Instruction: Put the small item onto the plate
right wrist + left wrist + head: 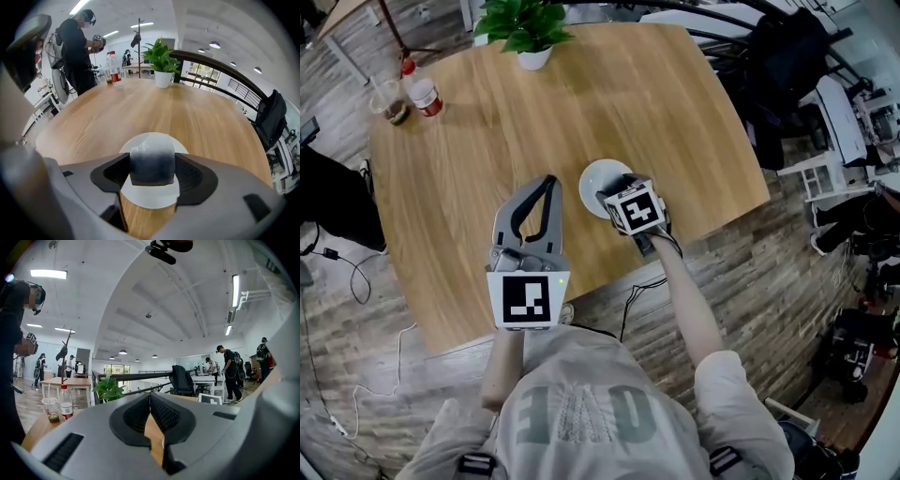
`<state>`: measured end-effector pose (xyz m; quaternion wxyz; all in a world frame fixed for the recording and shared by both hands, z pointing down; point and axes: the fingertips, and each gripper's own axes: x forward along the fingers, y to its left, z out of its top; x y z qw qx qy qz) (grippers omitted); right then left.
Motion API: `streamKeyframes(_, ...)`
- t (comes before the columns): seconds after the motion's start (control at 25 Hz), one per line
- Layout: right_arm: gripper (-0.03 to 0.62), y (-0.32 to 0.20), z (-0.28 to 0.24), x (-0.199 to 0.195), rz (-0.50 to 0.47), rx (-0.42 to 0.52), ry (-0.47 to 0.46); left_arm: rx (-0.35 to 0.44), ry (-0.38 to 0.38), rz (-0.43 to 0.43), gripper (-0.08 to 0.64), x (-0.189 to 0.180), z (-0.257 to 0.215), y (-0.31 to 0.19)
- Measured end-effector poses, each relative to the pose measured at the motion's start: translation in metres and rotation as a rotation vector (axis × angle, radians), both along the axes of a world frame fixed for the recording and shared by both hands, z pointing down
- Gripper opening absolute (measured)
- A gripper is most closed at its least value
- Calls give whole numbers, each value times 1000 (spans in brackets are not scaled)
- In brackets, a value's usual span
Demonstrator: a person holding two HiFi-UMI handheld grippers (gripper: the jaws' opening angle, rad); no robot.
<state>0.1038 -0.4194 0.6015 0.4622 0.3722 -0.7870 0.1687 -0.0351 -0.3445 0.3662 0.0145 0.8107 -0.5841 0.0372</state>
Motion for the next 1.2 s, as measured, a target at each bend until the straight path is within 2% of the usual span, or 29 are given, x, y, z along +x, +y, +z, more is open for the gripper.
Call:
streamKeyframes(0.16, 307, 0, 17, 2, -32, -51, 52, -22, 0, -9, 9, -4, 8, -6)
streamKeyframes(0.36, 307, -5, 28, -1, -51, -93, 63, -47, 6, -11, 9, -4, 19, -13)
streamKeyframes(0.72, 305, -11, 29, -6, -66, -102, 32, -69, 6, 8, 9, 1, 29, -22)
streamKeyframes(1.0, 305, -10, 32, -5, -40, -70, 24, -55, -6, 9, 9, -1, 28, -25)
streamKeyframes(1.2, 311, -3, 32, 0, -26, -80, -1, -38, 15, 14, 9, 5, 18, -19)
